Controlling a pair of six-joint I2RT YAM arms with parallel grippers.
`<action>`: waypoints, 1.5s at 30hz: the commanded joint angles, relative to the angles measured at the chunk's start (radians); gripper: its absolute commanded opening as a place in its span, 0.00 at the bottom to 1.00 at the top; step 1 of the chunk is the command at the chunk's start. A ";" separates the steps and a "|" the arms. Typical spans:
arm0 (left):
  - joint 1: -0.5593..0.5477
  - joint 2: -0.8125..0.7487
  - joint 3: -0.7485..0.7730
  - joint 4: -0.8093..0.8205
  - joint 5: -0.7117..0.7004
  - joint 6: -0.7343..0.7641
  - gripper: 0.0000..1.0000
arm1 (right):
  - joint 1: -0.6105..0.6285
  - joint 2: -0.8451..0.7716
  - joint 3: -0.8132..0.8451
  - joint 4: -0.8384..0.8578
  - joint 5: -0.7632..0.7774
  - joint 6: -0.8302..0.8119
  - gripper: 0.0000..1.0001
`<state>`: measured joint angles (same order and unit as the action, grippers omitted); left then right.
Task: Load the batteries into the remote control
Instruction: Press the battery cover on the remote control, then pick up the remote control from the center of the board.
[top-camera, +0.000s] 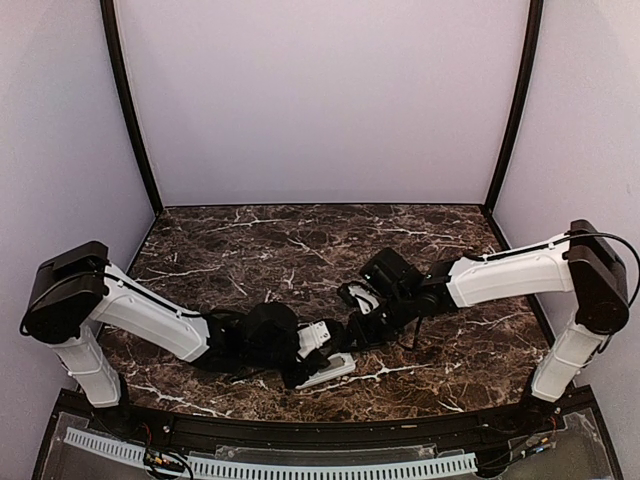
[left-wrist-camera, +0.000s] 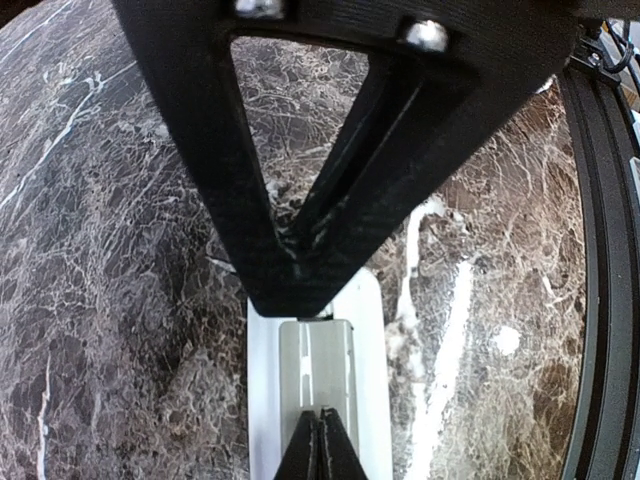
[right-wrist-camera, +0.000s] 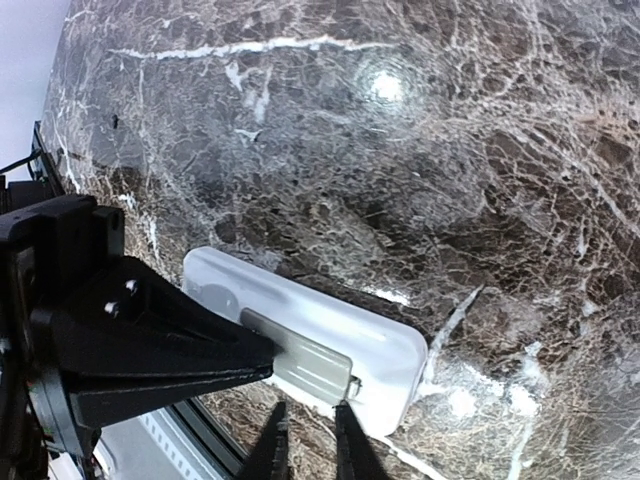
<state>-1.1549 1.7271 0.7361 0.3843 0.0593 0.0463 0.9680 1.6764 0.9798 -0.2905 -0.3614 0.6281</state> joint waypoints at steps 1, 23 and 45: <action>0.000 -0.092 -0.028 -0.075 -0.024 -0.009 0.05 | 0.003 -0.023 0.028 -0.020 -0.011 -0.034 0.08; 0.172 -0.564 -0.108 -0.324 -0.371 -0.277 0.82 | 0.035 0.070 0.200 -0.036 -0.183 -0.404 0.42; 0.268 -0.726 -0.131 -0.492 -0.439 -0.329 0.94 | 0.224 0.447 0.607 -0.459 0.167 -1.255 0.80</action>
<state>-0.8925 1.0122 0.6216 -0.0643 -0.3676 -0.2787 1.1656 2.0781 1.5352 -0.6495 -0.2466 -0.5911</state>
